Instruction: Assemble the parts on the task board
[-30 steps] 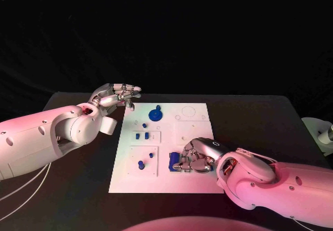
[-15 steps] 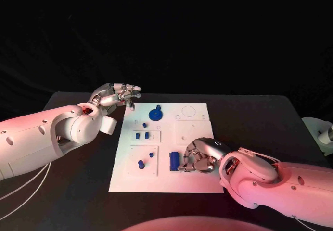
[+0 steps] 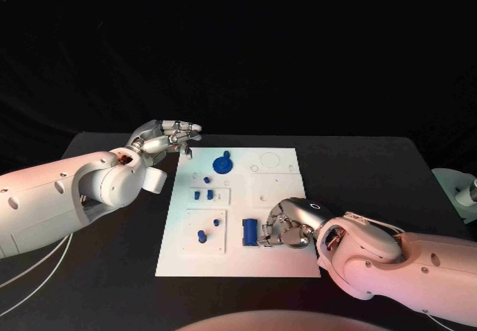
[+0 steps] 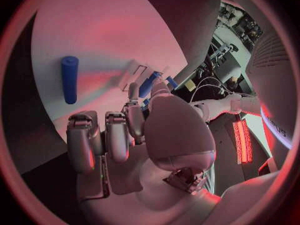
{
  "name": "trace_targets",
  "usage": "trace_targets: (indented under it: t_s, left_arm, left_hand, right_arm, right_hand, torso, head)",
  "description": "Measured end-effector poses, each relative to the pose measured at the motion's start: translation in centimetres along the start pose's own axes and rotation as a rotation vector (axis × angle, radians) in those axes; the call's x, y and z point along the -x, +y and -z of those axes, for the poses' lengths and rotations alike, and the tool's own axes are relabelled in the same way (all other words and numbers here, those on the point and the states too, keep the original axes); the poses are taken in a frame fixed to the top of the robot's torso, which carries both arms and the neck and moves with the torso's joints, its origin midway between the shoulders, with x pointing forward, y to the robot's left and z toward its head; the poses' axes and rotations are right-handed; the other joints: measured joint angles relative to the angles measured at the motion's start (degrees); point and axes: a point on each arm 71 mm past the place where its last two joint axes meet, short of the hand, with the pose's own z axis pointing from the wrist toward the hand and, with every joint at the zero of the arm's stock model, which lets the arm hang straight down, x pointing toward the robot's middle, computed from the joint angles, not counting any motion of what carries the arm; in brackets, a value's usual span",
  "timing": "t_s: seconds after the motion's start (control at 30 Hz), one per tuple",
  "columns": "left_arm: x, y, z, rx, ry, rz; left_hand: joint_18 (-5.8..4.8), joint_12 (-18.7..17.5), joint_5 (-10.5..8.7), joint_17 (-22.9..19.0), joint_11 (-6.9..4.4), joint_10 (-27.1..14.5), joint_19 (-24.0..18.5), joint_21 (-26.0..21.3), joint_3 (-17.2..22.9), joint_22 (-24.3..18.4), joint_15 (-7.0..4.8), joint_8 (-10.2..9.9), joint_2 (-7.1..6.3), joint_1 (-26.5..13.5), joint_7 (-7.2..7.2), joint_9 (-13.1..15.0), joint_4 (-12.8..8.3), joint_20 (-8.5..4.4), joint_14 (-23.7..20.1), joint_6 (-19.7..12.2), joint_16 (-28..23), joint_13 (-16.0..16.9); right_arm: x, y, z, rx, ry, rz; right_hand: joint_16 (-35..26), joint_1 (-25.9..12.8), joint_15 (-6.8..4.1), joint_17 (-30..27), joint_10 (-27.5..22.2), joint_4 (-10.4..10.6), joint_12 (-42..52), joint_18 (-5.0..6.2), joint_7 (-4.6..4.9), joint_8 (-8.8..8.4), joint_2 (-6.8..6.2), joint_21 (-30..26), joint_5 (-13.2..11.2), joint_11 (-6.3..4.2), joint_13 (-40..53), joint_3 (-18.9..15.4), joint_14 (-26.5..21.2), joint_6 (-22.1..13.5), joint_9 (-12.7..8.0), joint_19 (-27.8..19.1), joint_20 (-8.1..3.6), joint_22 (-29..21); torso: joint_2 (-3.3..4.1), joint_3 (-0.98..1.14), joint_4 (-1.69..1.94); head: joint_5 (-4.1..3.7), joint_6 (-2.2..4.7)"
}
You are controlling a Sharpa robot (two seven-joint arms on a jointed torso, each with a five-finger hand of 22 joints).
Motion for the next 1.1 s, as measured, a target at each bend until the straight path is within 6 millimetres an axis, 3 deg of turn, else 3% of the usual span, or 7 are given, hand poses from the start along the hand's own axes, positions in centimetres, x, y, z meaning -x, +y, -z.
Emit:
trace_targets:
  t_s: [0.17,0.33,0.6,0.83,1.1]
  left_arm:
    - [0.0,0.0,0.0,0.001,0.000,0.000]
    - [0.0,0.0,0.0,0.001,0.000,0.000]
    - [-0.1,0.0,0.0,0.001,0.002,0.001]
    - [-0.1,0.0,0.0,0.000,0.004,0.001]
    - [-0.1,0.0,0.0,0.000,0.005,0.002]
  left_hand:
    - [0.00,0.0,0.00,0.0,0.00,0.0,0.0,0.0,0.0,0.0,0.00,0.0,0.00,0.0,0.00,0.0,0.0,0.00,0.0,0.0,0.0,0.0]
    - [0.00,0.2,0.00,0.0,0.00,0.0,0.0,0.0,0.0,0.0,0.00,0.0,0.00,0.0,0.00,-0.1,0.0,0.00,0.0,0.0,0.0,0.0]
    - [0.00,0.2,-0.01,0.0,0.00,0.0,0.0,0.0,0.0,0.0,0.00,0.0,0.00,0.0,0.00,-0.1,0.0,0.00,0.0,0.0,0.0,0.0]
    - [0.00,0.2,-0.01,0.0,0.00,0.0,0.0,0.0,0.0,0.0,0.00,0.0,0.00,0.0,0.00,-0.1,0.0,0.00,0.0,0.0,0.0,0.0]
    - [0.00,0.2,-0.01,-0.1,0.00,0.0,0.0,-0.2,0.0,0.0,0.00,0.0,0.00,0.0,0.00,-0.1,0.0,0.00,0.0,0.0,0.0,0.1]
  right_arm:
    - [0.6,-0.7,0.4,-0.012,-0.017,-0.001]
    - [2.2,-2.2,1.0,-0.038,-0.065,-0.006]
    - [4.2,-5.1,2.5,-0.097,-0.117,-0.017]
    - [4.2,-6.9,3.7,-0.140,-0.114,-0.013]
    - [2.9,-7.2,4.2,-0.150,-0.086,-0.008]
  right_hand:
    - [0.0,0.0,0.00,0.0,0.0,-0.2,-0.9,0.00,0.05,-0.29,0.01,0.0,0.0,0.04,1.3,-0.2,0.0,-0.1,-0.1,0.0,0.00,0.0]
    - [-0.3,1.5,0.00,0.0,-1.2,-0.3,-4.3,0.00,0.89,-1.45,-0.05,0.0,0.7,0.49,5.0,-0.3,0.0,-1.6,-0.7,0.0,0.00,0.0]
    - [-0.3,3.0,0.22,0.0,-1.9,-0.1,-5.7,0.00,1.76,-3.25,0.02,0.0,0.8,0.95,5.4,-1.2,0.2,-3.2,-1.7,0.0,0.30,0.0]
    - [-0.3,3.4,0.40,0.0,-2.0,-0.1,-5.8,0.00,1.93,-3.40,0.37,0.0,0.6,1.12,5.4,-1.3,0.0,-3.4,-2.0,0.0,0.44,0.0]
    - [-0.3,2.2,0.40,0.0,-2.2,0.0,-5.8,0.00,1.69,-3.63,1.48,0.0,-0.5,1.32,5.4,-3.0,0.0,-2.5,-2.2,0.0,0.43,0.0]
  torso:
    - [0.01,0.00,0.02]
    - [0.00,-0.01,0.01]
    - [-0.04,-0.08,-0.06]
    - [-0.01,-0.06,-0.12]
    - [0.02,0.00,-0.04]
  head:
    - [-0.08,0.02]
    - [-0.33,0.15]
    - [-1.48,0.41]
    - [-2.25,0.46]
    - [-2.42,0.24]
